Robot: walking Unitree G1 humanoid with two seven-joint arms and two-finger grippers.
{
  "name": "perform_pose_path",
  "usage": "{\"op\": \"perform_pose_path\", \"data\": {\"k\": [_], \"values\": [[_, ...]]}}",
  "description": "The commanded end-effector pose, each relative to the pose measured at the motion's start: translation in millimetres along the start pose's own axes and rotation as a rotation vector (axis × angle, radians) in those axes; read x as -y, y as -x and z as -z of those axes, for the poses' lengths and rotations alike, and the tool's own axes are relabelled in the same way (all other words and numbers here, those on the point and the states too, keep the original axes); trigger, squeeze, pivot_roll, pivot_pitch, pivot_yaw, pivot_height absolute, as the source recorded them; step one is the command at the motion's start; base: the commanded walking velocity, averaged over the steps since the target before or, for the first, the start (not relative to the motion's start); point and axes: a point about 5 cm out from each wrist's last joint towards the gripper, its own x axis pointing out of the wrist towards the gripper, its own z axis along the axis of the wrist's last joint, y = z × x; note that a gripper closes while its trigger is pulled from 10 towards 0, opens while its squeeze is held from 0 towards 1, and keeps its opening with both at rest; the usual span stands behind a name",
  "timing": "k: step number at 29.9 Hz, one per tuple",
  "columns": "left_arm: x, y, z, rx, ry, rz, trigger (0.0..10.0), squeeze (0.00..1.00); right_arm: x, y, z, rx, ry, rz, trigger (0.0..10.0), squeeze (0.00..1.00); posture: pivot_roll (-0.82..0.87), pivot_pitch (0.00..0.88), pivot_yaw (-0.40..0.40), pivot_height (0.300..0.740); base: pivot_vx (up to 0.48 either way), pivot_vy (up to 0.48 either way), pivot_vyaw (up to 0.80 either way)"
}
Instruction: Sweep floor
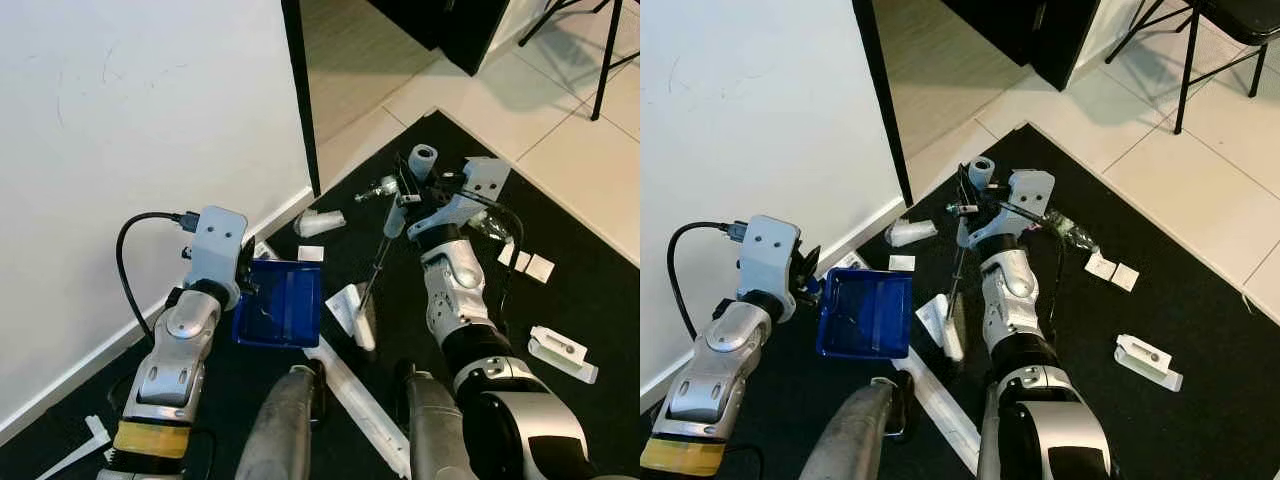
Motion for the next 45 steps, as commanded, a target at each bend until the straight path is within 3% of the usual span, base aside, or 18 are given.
{"op": "perform_pose_path", "data": {"k": [1, 11, 17, 20, 21, 23, 25, 29, 34, 41, 45], "values": [[18.3, 2.2, 19, -0.087, 0.063, 0.072, 10.0, 0.00, -34.9, -6.1, 16, -0.013, -0.188, -0.032, 10.0, 0.00, 0.12, 0.367, 0.045, 0.740, 0.000, 0.000, 0.00], [19.4, 0.7, 19, -0.089, 0.065, 0.080, 10.0, 0.00, -39.7, -19.1, -12, 0.113, -0.220, -0.073, 10.0, 0.00, 0.11, 0.365, 0.049, 0.740, 0.000, 0.000, 0.00], [20.5, -0.4, 18, -0.088, 0.066, 0.083, 10.0, 0.00, -38.0, -20.2, -27, 0.170, -0.171, -0.081, 10.0, 0.00, 0.10, 0.364, 0.047, 0.740, 0.000, 0.000, 0.00], [21.0, -1.3, 19, -0.088, 0.069, 0.081, 10.0, 0.00, -27.6, -8.2, -44, 0.215, 0.060, -0.075, 10.0, 0.00, 0.08, 0.363, 0.042, 0.740, 0.000, 0.000, 0.00], [21.0, -1.3, 19, -0.088, 0.069, 0.081, 10.0, 0.00, -27.6, -8.2, -44, 0.215, 0.060, -0.075, 10.0, 0.00, 0.08, 0.363, 0.042, 0.740, 0.000, 0.000, 0.00], [21.9, -1.9, 19, -0.089, 0.071, 0.084, 10.0, 0.00, -23.5, 4.7, -51, 0.226, 0.203, -0.058, 10.0, 0.00, 0.07, 0.362, 0.043, 0.740, 0.000, 0.000, 0.00], [22.6, -2.7, 20, -0.090, 0.071, 0.088, 10.0, 0.00, -23.3, 14.2, -54, 0.231, 0.269, -0.045, 10.0, 0.00, 0.06, 0.362, 0.044, 0.740, 0.000, 0.000, 0.00], [24.8, -5.0, 20, -0.090, 0.070, 0.099, 10.0, 0.00, -26.1, 25.5, -48, 0.197, 0.298, -0.038, 10.0, 0.00, 0.05, 0.359, 0.050, 0.740, 0.000, 0.000, 0.00], [27.5, -8.6, 18, -0.086, 0.062, 0.117, 10.0, 0.00, -30.9, 33.6, -15, 0.071, 0.326, -0.005, 10.0, 0.00, 0.06, 0.356, 0.061, 0.740, 0.000, 0.000, 0.00], [23.5, -6.0, 19, -0.088, 0.058, 0.107, 10.0, 0.00, -25.5, 41.9, -1, -0.006, 0.495, 0.045, 10.0, 0.00, 0.07, 0.354, 0.053, 0.740, 0.000, 0.000, 0.00], [23.0, -4.2, 21, -0.092, 0.058, 0.104, 10.0, 0.00, -18.7, 46.8, 6, 0.003, 0.453, 0.092, 10.0, 0.00, 0.08, 0.358, 0.054, 0.740, 0.000, 0.000, 0.00]]}}
